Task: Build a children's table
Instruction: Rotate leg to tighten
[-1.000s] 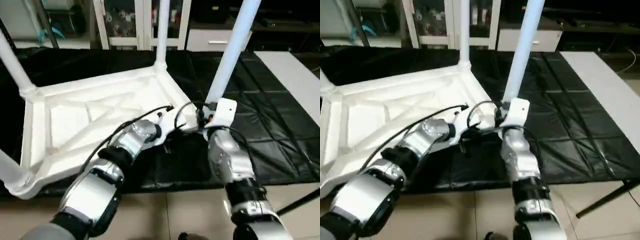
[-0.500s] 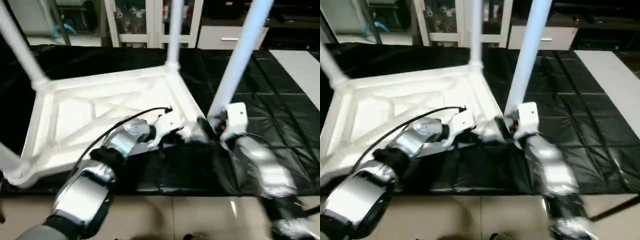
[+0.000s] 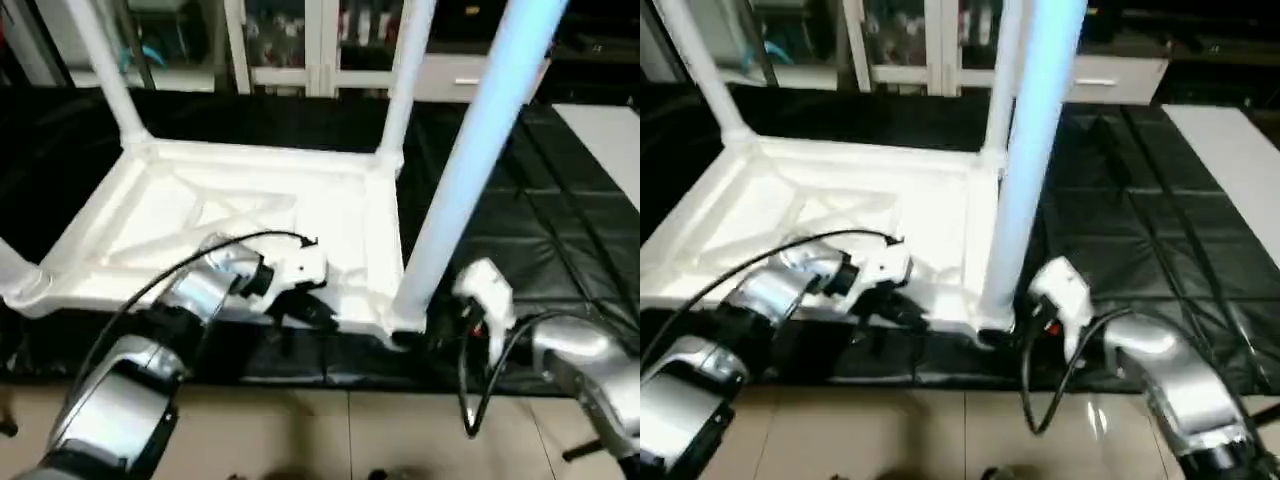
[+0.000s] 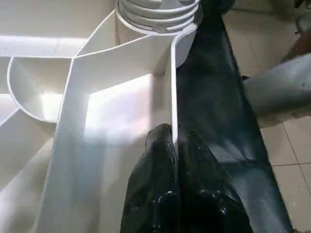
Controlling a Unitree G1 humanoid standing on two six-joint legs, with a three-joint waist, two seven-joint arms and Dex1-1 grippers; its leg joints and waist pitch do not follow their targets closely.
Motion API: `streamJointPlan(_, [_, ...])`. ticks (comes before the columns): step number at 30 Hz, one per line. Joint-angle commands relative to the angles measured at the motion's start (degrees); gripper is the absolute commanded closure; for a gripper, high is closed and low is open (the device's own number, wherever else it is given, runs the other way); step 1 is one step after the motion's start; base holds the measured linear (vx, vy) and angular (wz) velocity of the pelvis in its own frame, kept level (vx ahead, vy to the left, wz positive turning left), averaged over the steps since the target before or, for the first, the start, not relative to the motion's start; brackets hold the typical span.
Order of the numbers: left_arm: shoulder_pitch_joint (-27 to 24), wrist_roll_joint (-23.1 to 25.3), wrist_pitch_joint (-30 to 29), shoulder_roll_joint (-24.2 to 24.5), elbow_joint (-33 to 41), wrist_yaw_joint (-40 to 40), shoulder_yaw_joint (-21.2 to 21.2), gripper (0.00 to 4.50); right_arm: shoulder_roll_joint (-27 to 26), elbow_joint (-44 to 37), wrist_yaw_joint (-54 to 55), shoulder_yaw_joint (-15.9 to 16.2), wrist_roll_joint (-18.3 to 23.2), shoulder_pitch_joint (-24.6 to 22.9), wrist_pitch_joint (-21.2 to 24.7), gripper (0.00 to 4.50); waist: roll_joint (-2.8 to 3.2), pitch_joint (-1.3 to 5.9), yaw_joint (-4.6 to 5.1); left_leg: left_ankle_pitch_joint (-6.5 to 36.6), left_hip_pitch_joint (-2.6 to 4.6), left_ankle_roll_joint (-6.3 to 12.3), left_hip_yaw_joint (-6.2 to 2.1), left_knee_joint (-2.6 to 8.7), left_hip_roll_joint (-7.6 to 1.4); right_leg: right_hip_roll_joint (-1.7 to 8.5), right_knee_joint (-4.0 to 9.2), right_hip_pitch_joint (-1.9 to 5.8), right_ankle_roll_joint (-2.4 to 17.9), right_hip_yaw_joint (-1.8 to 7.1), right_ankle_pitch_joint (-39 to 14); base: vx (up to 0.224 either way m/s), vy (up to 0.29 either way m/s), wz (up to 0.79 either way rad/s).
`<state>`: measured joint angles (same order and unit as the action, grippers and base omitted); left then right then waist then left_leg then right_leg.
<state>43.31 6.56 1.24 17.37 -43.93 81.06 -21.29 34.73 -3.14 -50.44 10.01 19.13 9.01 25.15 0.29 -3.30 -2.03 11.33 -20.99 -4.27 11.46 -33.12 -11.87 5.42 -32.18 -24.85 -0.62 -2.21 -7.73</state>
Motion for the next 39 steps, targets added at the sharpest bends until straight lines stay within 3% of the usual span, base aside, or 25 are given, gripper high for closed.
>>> streamJointPlan(1, [-1.7,1.7,-1.1,0.2,-0.1,2.2,-3.7,4.5,-0.5,1.3,0.7,1.8,-2.0,1.5,-0.9,0.96,-1.12,2.92,0.22,13.0,0.42,3.79,-0.14,3.99,-1.13,1.81,3.26,2.93,12.5,1.46,-17.4,0.0,0.0,0.0])
streamJointPlan(5, [-2.6,1.5,-2.5,0.5,2.1,2.7,-3.8,4.5,-1.9,2.5,1.2,2.1,-2.5,3.0,-1.8,0.96,-0.93,3.06,0.3,11.2,0.31,4.43,-0.16,3.89,-1.12,1.86,2.85,3.18,13.3,1.44,-14.3,0.0,0.0,0.0])
streamJointPlan(9, [-2.9,1.5,-3.1,0.5,2.9,2.7,-3.8,4.5,-2.6,3.3,0.8,2.1,-2.8,3.6,-2.3,0.96,-1.06,3.02,0.47,12.0,0.29,4.38,-0.13,3.88,-1.04,1.8,2.92,3.25,13.5,1.41,-14.6,0.0,0.0,0.0])
streamJointPlan(17, [-3.3,1.5,-4.0,0.6,4.0,2.8,-4.0,4.5,-2.3,3.2,-1.2,2.1,-2.6,2.9,-2.5,1.61,-0.93,3.16,0.49,11.4,0.31,4.41,-0.19,3.8,-1.05,1.76,2.76,3.37,13.7,1.4,-13.6,0.0,0.0,0.0])
streamJointPlan(26, [-3.5,1.5,-4.9,0.8,4.7,3.2,-4.3,4.5,-2.6,3.3,-2.0,2.0,-2.5,2.6,-2.4,1.73,-0.96,3.2,0.5,10.6,0.38,4.93,-0.12,3.68,-1.03,1.68,2.57,3.45,14.5,1.4,-12.0,0.0,0.0,0.0])
streamJointPlan(29, [-3.8,1.4,-5.5,0.4,5.0,1.8,-3.9,4.5,-5.0,5.2,1.8,0.6,-3.3,3.3,-3.3,1.74,-1.03,3.19,0.56,10.5,0.22,4.91,-0.1,3.63,-0.95,1.75,2.59,3.47,14.6,1.4,-12.2,0.0,0.0,0.0])
streamJointPlan(32, [-3.3,1.5,-5.4,-1.1,3.5,-2.0,-2.7,4.5,-9.2,10.1,10.8,-2.0,-5.4,5.5,-4.3,1.75,-1.06,2.89,0.96,13.8,0.14,3.31,-0.31,4.02,-0.85,1.79,3.35,3.27,12.5,1.2,-19.0,0.0,0.0,0.0])
streamJointPlan(34, [-2.0,1.7,-6.1,-4.4,0.6,-9.5,-0.7,4.5,-15.5,16.5,24.2,-6.3,-6.7,8.9,-4.2,1.75,-1.1,2.88,2.06,16.4,0.13,1.31,-0.55,4.15,-0.6,1.65,3.77,2.81,10.9,1.04,-24.0,0.0,0.0,0.0])
streamJointPlan(36, [-1.3,1.9,-6.8,-6.2,-1.1,-13.5,0.1,4.5,-18.6,19.7,30.8,-8.7,-6.7,10.8,-3.7,1.75,-1.07,2.88,2.85,17.7,-0.18,-0.3,-1.01,4.31,-0.44,1.69,3.92,2.95,9.5,0.77,-26.8,-0.069,0.01,-0.11])
streamJointPlan(37, [-0.9,2.0,-7.0,-7.2,-2.2,-15.6,0.5,4.5,-20.3,21.7,33.6,-9.8,-6.4,12.0,-4.0,1.76,-1.06,2.81,3.25,18.7,-0.16,-0.3,-1.09,4.39,-0.4,1.58,4.14,2.87,8.8,0.68,-27.6,0.0,0.0,0.0])
streamJointPlan(39, [0.1,2.1,-7.6,-9.5,-4.4,-20.8,1.6,4.5,-23.5,25.7,38.3,-11.2,-6.1,14.5,-5.3,1.76,-0.98,3.06,3.53,19.0,-0.02,-0.22,-1.16,4.25,-0.4,1.63,4.24,2.86,9.2,0.69,-26.1,0.0,0.0,0.0])
